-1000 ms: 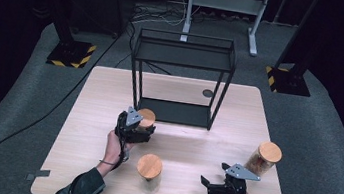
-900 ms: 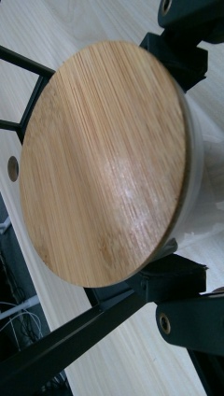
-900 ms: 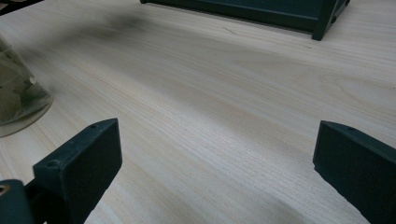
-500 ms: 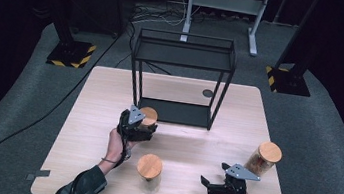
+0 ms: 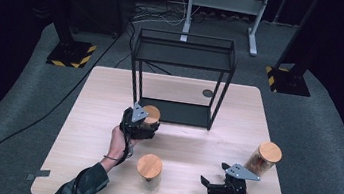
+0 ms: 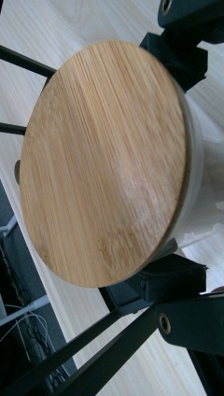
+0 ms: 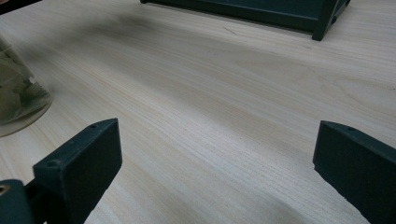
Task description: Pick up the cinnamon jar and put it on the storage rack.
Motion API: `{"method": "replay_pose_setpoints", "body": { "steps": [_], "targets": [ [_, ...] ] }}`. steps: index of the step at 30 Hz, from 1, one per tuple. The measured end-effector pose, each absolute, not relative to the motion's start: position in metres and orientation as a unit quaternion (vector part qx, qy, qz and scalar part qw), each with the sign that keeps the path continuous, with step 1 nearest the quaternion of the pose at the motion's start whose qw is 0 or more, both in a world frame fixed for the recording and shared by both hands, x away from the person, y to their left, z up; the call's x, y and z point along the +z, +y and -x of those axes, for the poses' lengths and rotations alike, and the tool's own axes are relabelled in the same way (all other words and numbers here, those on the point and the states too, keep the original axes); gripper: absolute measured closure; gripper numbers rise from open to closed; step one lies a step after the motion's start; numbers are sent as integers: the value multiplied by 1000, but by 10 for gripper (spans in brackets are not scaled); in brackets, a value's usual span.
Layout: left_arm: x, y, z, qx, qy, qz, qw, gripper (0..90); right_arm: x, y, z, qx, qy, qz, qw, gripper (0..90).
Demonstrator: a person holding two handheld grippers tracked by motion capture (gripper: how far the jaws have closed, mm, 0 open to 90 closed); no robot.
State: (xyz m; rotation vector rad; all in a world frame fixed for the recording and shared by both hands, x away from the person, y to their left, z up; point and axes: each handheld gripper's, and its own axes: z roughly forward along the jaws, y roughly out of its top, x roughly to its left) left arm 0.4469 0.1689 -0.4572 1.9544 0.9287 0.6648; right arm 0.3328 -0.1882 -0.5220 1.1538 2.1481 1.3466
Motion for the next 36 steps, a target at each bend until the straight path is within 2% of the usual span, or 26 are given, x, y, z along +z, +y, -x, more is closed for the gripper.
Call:
{"method": "replay_pose_setpoints", "body": {
  "steps": [36],
  "targets": [
    [-454, 149, -469, 259, 357, -793, 421, 253, -522, -188, -332, 475, 760, -407, 179, 7]
  ]
}}
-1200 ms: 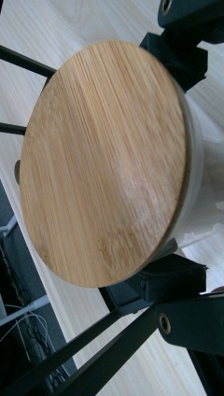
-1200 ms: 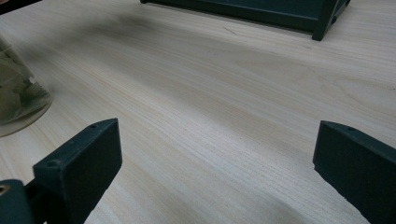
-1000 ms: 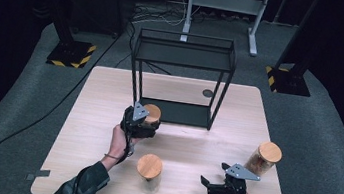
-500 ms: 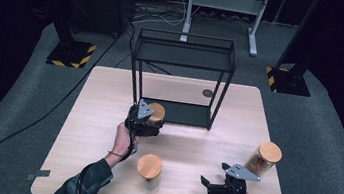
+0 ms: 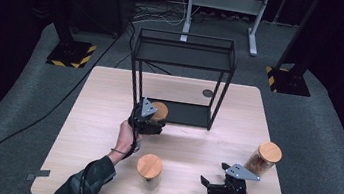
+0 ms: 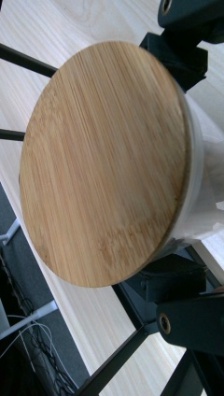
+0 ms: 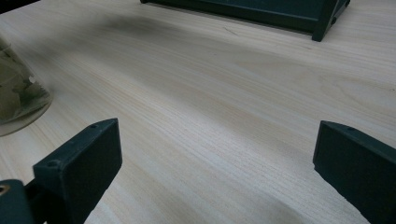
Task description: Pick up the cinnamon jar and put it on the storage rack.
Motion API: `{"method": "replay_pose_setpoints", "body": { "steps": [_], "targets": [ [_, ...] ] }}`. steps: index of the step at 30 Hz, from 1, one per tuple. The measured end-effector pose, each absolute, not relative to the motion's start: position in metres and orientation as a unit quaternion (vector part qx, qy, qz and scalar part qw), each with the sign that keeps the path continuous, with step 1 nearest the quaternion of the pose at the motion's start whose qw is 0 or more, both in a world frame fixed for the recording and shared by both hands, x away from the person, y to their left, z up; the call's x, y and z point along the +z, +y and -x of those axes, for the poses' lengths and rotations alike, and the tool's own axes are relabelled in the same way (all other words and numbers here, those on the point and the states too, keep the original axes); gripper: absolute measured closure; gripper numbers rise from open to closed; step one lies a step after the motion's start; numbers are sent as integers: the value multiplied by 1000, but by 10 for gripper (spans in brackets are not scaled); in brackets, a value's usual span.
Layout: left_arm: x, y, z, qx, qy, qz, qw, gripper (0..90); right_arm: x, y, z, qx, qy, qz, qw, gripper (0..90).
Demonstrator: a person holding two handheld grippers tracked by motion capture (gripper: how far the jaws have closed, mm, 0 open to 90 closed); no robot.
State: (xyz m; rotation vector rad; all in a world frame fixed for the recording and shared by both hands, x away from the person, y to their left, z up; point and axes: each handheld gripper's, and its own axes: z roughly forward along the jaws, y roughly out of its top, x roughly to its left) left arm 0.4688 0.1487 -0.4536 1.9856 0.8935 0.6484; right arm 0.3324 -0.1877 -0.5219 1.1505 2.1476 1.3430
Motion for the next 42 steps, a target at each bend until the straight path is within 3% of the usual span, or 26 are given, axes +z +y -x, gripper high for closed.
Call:
{"method": "replay_pose_setpoints", "body": {
  "steps": [42],
  "targets": [
    [-456, 144, -505, 252, 391, -781, 417, 253, -522, -187, -332, 475, 761, -404, 179, 7]
  ]
}}
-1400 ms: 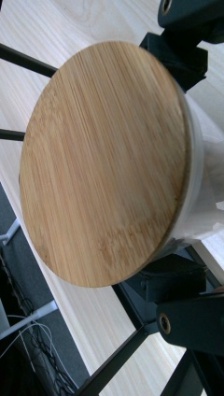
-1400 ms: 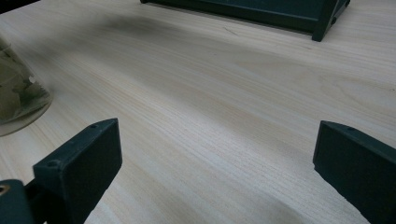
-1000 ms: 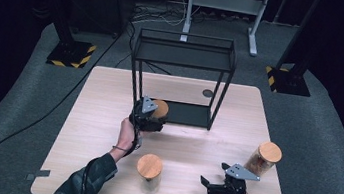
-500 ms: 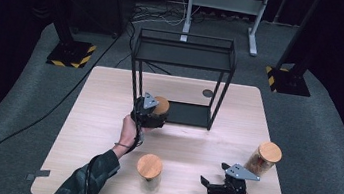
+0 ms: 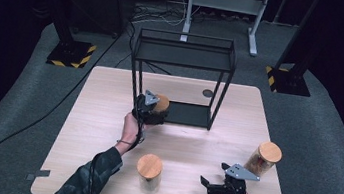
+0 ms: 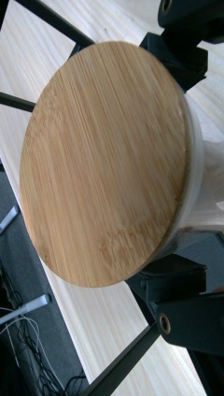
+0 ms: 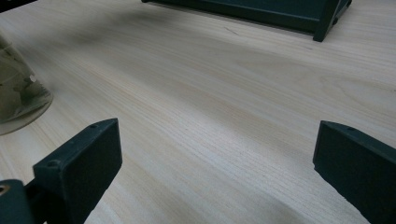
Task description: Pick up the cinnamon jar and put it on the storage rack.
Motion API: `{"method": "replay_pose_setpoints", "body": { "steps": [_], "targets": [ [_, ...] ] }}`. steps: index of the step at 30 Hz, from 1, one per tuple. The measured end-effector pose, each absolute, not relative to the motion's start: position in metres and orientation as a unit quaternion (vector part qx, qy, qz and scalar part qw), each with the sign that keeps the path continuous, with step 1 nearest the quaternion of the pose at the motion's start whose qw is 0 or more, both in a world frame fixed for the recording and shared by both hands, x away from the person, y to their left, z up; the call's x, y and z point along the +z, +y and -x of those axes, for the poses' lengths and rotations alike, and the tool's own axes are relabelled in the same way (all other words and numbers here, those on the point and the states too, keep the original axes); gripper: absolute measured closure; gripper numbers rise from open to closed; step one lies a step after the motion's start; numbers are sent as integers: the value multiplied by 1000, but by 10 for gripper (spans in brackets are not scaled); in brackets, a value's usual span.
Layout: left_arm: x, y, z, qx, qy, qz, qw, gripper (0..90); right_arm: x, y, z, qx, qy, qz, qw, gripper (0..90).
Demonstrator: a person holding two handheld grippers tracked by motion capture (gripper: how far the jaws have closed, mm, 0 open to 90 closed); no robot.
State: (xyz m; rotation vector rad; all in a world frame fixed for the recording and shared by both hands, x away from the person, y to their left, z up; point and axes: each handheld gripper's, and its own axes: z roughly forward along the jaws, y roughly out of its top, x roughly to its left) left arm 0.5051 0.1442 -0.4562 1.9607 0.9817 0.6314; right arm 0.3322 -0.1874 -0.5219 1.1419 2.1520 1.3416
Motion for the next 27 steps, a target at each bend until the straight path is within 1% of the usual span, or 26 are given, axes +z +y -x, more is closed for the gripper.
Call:
{"method": "replay_pose_setpoints", "body": {
  "steps": [27],
  "targets": [
    [-467, 140, -533, 262, 427, -770, 395, 253, -522, -187, -332, 474, 762, -402, 180, 7]
  ]
}}
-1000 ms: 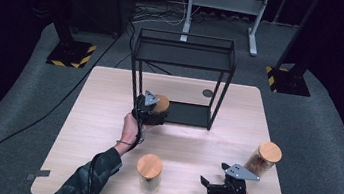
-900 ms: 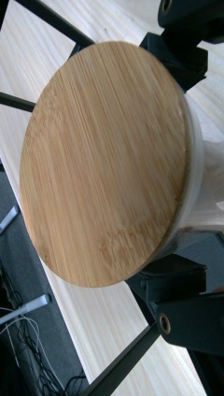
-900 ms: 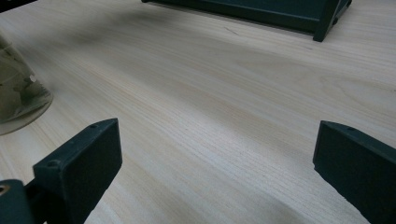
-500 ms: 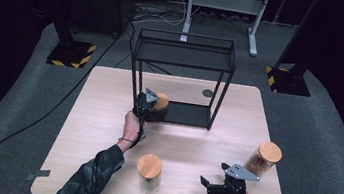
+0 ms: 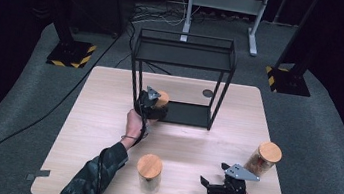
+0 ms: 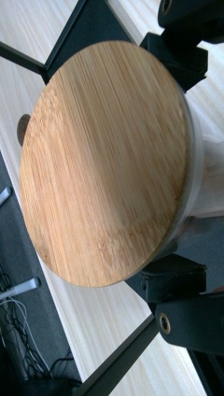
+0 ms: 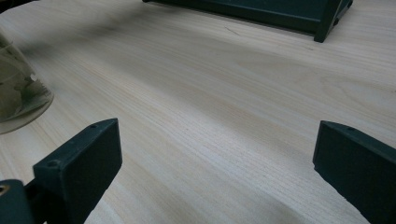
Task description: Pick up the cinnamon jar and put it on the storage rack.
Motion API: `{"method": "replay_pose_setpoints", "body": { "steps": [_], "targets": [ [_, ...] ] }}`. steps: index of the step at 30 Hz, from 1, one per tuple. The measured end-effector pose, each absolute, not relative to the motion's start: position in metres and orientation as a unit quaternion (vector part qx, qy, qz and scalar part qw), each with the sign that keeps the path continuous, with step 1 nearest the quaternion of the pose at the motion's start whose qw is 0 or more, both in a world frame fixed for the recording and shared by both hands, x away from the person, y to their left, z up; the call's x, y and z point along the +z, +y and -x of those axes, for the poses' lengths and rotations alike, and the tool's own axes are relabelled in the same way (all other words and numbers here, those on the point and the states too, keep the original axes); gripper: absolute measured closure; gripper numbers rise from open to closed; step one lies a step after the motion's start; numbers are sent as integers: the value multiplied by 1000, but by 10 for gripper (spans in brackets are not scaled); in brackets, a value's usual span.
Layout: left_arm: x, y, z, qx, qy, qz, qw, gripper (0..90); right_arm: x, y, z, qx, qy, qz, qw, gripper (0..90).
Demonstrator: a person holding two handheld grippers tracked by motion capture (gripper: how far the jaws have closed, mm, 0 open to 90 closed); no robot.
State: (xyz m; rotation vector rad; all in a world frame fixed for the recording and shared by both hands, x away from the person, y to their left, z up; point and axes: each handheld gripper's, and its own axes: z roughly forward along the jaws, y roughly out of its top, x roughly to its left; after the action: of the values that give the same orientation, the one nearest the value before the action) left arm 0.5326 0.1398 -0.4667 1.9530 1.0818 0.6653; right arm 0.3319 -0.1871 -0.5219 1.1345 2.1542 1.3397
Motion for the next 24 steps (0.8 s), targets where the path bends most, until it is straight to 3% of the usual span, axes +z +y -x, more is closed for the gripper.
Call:
{"method": "replay_pose_setpoints", "body": {
  "steps": [24],
  "targets": [
    [-483, 138, -550, 273, 458, -758, 376, 252, -522, -187, -331, 474, 763, -400, 182, 7]
  ]
}}
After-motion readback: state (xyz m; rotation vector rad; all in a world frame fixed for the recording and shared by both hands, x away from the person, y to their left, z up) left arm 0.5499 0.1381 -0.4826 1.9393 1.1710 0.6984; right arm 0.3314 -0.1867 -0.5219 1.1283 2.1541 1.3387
